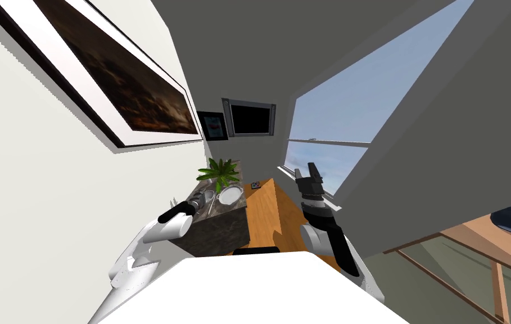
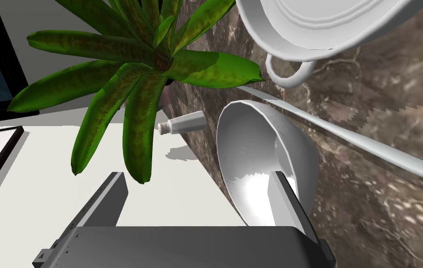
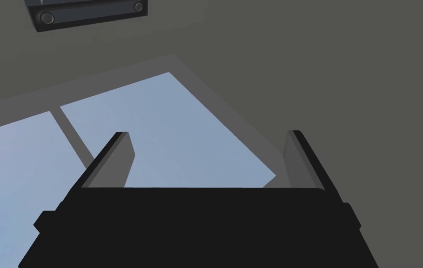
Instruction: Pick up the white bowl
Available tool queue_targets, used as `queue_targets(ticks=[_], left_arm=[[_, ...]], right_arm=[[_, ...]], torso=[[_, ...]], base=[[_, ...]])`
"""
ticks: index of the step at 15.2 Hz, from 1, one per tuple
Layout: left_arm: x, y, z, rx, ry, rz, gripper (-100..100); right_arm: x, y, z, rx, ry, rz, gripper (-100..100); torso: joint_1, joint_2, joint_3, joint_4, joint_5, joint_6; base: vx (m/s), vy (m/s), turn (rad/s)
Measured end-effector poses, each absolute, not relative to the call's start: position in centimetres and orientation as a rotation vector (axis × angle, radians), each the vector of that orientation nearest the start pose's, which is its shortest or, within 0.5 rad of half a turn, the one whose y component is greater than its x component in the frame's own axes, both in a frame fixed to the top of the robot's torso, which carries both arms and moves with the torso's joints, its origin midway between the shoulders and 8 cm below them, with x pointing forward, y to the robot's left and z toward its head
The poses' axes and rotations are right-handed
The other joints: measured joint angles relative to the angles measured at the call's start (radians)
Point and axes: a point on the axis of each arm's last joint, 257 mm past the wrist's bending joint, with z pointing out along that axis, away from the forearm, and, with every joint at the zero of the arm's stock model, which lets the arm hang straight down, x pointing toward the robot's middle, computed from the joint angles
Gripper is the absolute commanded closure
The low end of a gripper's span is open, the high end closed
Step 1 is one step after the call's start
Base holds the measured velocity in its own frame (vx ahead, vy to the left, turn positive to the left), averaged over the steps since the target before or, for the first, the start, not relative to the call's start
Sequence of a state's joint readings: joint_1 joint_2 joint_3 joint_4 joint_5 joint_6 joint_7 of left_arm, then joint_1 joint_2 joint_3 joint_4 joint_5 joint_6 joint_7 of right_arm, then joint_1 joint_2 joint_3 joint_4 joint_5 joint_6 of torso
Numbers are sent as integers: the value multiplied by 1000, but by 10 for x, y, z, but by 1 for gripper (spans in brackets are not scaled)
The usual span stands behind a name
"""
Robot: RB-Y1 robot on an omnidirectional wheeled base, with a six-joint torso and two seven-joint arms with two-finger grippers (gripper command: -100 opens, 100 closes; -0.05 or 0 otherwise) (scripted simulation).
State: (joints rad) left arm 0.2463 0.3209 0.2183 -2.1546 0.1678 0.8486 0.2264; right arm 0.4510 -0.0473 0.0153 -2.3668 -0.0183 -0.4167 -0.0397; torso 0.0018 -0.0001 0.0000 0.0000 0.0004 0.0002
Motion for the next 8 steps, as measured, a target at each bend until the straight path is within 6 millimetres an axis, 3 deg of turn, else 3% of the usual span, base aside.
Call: queue_targets(ticks=[8], left_arm=[[419, 418, -245, -1837, 1293, -722, -100]], right_arm=[[343, -263, 62, 613, 599, 1397, 0]], torso=[[0, 0, 0, 0, 0, 0]], base=[[-5, 19, -52]])
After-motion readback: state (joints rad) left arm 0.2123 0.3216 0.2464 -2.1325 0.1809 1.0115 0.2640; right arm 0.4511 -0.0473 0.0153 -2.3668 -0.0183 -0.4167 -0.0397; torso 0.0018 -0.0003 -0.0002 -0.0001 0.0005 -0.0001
